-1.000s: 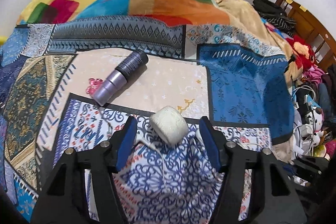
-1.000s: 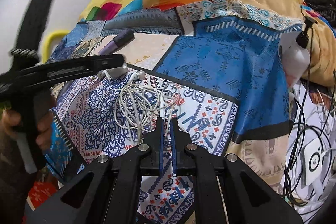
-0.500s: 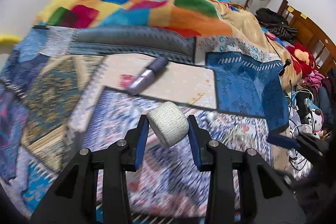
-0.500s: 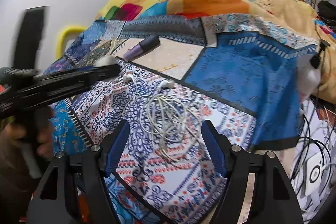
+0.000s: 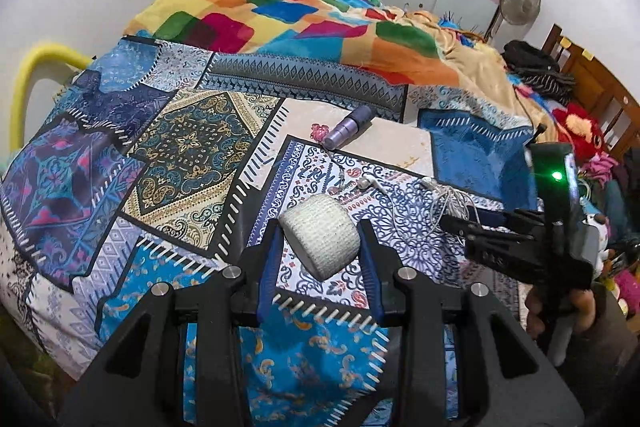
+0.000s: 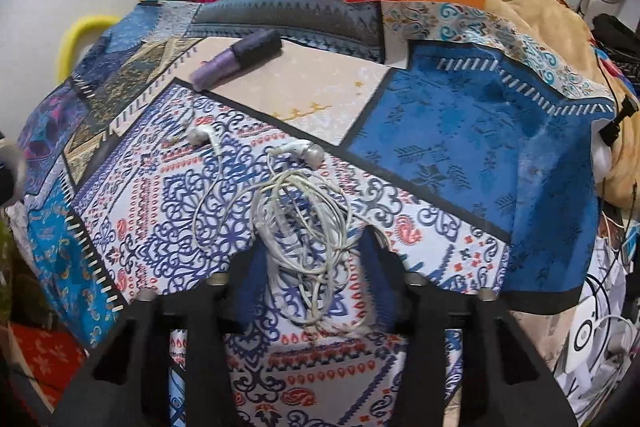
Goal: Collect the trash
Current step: 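Carry the tape roll in the left tool while the right tool carries the cable to the wastebasket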
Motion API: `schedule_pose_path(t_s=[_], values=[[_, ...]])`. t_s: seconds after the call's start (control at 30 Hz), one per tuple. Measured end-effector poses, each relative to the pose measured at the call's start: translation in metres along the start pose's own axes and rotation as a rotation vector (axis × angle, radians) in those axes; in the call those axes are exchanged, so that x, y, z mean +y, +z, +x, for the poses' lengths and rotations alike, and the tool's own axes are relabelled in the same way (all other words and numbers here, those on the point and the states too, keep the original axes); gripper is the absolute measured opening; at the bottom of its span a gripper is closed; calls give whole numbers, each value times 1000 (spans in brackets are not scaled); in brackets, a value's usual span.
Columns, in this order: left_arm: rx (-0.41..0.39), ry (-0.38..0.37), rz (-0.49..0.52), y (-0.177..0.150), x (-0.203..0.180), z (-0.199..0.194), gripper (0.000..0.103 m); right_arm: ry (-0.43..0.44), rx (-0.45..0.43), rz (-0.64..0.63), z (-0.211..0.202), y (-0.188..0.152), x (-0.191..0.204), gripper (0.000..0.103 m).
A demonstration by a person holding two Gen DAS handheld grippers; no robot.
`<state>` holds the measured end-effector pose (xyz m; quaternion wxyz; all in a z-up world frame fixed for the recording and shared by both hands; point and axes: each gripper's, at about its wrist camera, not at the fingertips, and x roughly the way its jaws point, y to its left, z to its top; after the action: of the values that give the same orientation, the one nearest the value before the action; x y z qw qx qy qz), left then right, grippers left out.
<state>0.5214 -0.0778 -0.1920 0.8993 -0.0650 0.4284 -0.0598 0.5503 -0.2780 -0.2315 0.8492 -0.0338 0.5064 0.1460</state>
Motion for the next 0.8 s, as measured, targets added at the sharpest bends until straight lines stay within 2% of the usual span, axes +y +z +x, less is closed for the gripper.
schedule_pose_path(t_s=[0.03, 0.07, 0.13, 0.23, 0.33, 0.63, 0.8], values=[[-8, 2, -1, -1, 0, -5, 37, 7, 9, 11, 0, 1, -2, 14], [-12, 4, -2, -1, 0, -9, 37, 34, 30, 33, -1, 3, -6, 10], [-20, -4, -8, -2, -1, -19, 37, 61, 31, 68, -7, 4, -11, 9], [-31, -5, -10, -3, -2, -33, 37, 43, -7, 63, -31, 2, -7, 8], [-44, -2, -16, -5, -2, -52, 37, 61, -36, 60, -56, 0, 0, 8], [-119, 18, -32, -16, 0, -126, 37, 123, -163, 6, -153, 1, 38, 8], [-160, 34, -50, -29, 8, -171, 37, 145, -214, -20, -192, -7, 62, 8]])
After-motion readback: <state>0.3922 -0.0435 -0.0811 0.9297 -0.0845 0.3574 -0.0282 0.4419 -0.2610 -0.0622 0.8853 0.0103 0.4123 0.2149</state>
